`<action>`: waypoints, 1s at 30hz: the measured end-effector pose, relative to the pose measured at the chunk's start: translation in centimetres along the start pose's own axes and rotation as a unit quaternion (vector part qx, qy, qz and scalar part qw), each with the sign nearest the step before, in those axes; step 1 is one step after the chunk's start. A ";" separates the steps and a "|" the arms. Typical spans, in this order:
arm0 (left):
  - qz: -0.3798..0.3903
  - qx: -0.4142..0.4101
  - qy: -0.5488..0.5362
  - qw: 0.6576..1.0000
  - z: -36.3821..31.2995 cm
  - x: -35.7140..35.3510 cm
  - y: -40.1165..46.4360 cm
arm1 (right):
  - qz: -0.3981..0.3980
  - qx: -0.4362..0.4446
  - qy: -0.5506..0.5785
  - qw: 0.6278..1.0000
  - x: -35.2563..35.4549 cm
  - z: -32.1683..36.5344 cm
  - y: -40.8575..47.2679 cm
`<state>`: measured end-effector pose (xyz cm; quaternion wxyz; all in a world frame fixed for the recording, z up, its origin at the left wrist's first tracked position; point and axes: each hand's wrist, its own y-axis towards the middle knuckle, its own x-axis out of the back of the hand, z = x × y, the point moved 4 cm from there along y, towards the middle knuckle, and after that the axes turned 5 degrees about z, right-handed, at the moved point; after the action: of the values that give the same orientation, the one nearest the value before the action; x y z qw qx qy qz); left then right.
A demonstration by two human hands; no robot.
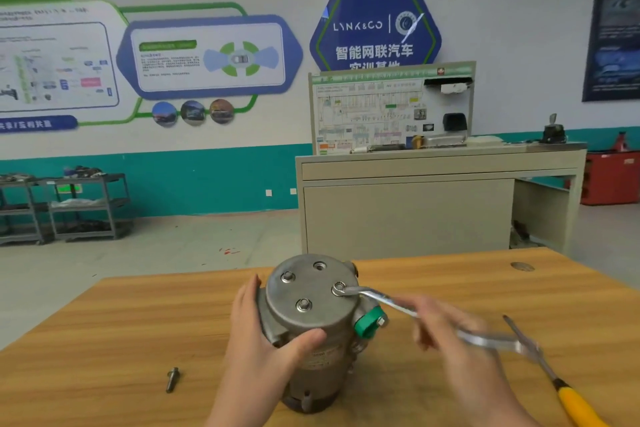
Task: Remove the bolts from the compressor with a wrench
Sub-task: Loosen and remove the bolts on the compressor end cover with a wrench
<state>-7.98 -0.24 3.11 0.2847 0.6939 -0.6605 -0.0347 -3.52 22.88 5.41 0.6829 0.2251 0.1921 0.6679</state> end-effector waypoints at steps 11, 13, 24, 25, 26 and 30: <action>-0.017 -0.011 -0.108 0.994 0.8 -2.0 2.9 | 0.006 -0.337 -0.113 0.935 1.3 -4.0 16.1; -0.014 -0.013 -0.112 0.994 0.9 -2.2 3.3 | 0.045 -0.305 -0.235 0.922 -1.3 -3.1 18.2; -0.001 -0.065 -0.062 0.996 0.0 -3.4 3.1 | 0.194 0.240 -0.416 0.855 -9.0 5.0 7.3; -0.001 -0.054 -0.069 0.996 0.3 -3.4 2.9 | 0.177 0.297 -0.378 0.859 -7.7 4.9 5.6; 0.010 -0.026 -0.105 0.994 0.6 -3.3 2.8 | 0.151 0.336 -0.340 0.865 -6.1 4.3 4.0; 0.002 0.010 -0.148 0.989 1.4 -2.3 2.0 | -0.016 0.201 -0.126 0.971 0.1 0.5 0.0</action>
<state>-10.66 1.52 2.08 0.1773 0.6829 -0.6967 -0.1298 -3.24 22.94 5.87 0.6530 0.4368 0.2384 0.5710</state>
